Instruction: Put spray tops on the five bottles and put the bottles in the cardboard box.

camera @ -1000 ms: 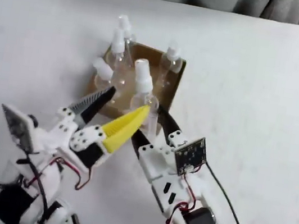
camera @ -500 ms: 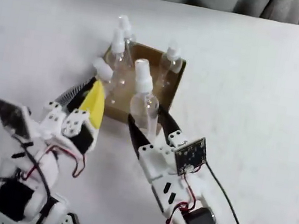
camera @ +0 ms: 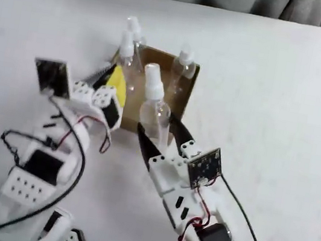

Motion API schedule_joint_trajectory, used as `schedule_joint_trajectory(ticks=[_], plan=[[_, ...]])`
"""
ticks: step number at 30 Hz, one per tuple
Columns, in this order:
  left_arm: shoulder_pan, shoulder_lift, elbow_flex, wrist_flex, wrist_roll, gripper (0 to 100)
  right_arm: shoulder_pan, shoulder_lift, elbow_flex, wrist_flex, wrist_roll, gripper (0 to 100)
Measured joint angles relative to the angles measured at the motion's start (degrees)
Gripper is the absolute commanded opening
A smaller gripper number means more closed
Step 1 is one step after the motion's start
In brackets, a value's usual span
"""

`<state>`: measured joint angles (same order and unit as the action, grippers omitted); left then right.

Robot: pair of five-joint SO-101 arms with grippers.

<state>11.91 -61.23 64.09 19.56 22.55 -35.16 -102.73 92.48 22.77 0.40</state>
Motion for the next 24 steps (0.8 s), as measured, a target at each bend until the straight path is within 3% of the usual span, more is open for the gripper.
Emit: schedule_joint_trajectory(ticks=[11,24], plan=[[0.1,19.3,-13.8,-0.4,0.0,2,0.0,0.0,0.0,0.7,0.0,1.6],[7.6,20.1,-14.9,-0.4,0.3,2,-2.2,0.0,0.0,2.1,-0.2,1.6]])
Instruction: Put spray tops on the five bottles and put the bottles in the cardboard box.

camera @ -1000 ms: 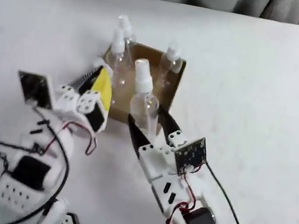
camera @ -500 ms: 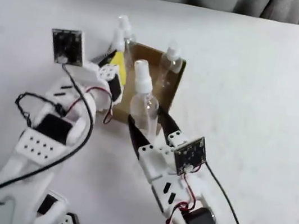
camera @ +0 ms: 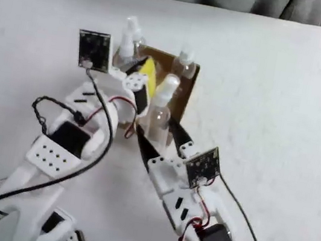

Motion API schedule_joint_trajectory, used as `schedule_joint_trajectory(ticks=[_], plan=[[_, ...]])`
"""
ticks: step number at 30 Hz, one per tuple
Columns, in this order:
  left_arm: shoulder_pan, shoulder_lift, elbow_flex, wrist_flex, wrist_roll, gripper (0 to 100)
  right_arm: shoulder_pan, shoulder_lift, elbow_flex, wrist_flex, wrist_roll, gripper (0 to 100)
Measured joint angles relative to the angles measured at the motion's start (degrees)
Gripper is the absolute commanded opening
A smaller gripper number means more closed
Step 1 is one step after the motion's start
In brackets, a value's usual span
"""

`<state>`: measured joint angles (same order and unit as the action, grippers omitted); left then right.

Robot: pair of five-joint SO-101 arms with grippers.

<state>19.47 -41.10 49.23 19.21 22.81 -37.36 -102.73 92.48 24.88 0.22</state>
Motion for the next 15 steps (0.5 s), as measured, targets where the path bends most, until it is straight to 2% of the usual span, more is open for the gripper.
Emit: schedule_joint_trajectory(ticks=[9,15], plan=[[-1.4,0.0,0.0,0.0,-0.1,2,-0.1,0.0,0.0,0.0,0.0,1.6],[-4.1,-5.3,-0.6,0.0,-0.1,2,-0.3,0.0,0.0,0.0,0.0,1.6]])
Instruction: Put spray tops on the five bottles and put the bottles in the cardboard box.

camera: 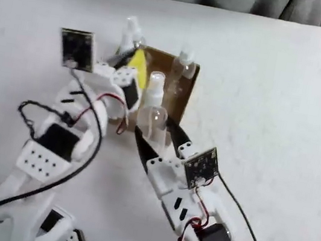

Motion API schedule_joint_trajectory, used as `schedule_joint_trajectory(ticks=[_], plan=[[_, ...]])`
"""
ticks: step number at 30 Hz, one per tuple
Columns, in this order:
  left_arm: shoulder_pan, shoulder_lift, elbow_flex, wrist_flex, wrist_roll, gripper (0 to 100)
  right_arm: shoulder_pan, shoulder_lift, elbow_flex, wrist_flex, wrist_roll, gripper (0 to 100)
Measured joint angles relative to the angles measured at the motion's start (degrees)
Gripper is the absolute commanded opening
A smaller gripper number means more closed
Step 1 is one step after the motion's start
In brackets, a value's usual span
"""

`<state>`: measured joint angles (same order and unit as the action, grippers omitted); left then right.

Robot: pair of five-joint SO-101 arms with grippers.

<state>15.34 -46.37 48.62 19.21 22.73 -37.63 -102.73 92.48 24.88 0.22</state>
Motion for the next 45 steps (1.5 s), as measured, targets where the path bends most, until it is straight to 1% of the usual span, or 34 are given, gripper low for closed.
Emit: schedule_joint_trajectory(ticks=[6,8,14,19,22,26,30,39,45], plan=[[-2.5,-2.8,-9.1,-0.1,6.5,2,0.0,0.0,0.0,0.0,0.0,1.6],[-2.4,-2.8,-12.9,-0.1,7.0,2,0.0,0.0,0.0,0.0,0.0,1.6],[3.8,-0.7,-20.0,-0.1,6.9,2,-0.1,0.0,0.5,0.0,0.0,1.6],[6.9,6.2,-21.9,1.0,3.6,2,0.0,0.0,1.5,0.0,0.0,1.6],[9.6,7.7,-21.9,5.6,1.0,2,-0.1,0.0,1.5,0.0,0.0,1.6],[13.4,7.9,-21.9,13.1,-5.9,2,-0.1,0.0,1.5,0.0,0.0,1.6],[13.5,8.2,-21.9,19.8,-8.4,2,-0.1,0.0,1.5,0.0,0.0,1.6],[12.2,8.2,-17.5,20.2,-8.9,2,-0.3,0.0,1.6,0.0,0.0,1.6],[11.9,8.2,-17.4,20.2,-9.0,2,-0.2,0.0,1.6,0.0,0.0,1.6]])
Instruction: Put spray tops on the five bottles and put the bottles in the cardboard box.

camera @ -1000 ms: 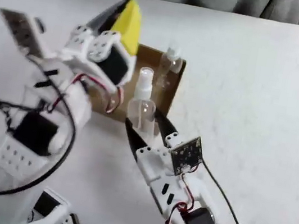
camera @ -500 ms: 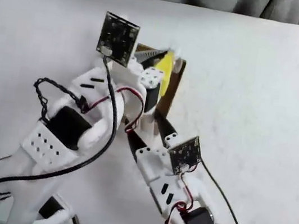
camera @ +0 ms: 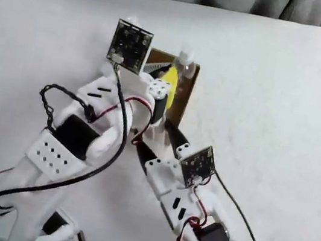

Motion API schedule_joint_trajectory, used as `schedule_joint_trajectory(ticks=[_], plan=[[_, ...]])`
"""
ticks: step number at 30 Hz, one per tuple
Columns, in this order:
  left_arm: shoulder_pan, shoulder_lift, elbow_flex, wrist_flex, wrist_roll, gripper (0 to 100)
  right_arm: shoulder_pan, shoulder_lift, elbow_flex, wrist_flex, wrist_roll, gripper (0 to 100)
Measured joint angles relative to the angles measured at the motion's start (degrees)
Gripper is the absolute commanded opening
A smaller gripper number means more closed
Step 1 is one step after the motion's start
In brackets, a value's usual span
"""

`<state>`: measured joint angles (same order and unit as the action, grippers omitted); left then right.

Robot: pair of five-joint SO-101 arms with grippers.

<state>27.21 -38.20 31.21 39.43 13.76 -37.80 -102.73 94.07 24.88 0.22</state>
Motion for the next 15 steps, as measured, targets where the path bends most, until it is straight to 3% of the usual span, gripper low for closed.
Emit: schedule_joint_trajectory(ticks=[15], plan=[[0.1,0.0,-8.0,0.0,0.0,2,-0.1,0.0,0.0,0.0,0.0,1.6]])
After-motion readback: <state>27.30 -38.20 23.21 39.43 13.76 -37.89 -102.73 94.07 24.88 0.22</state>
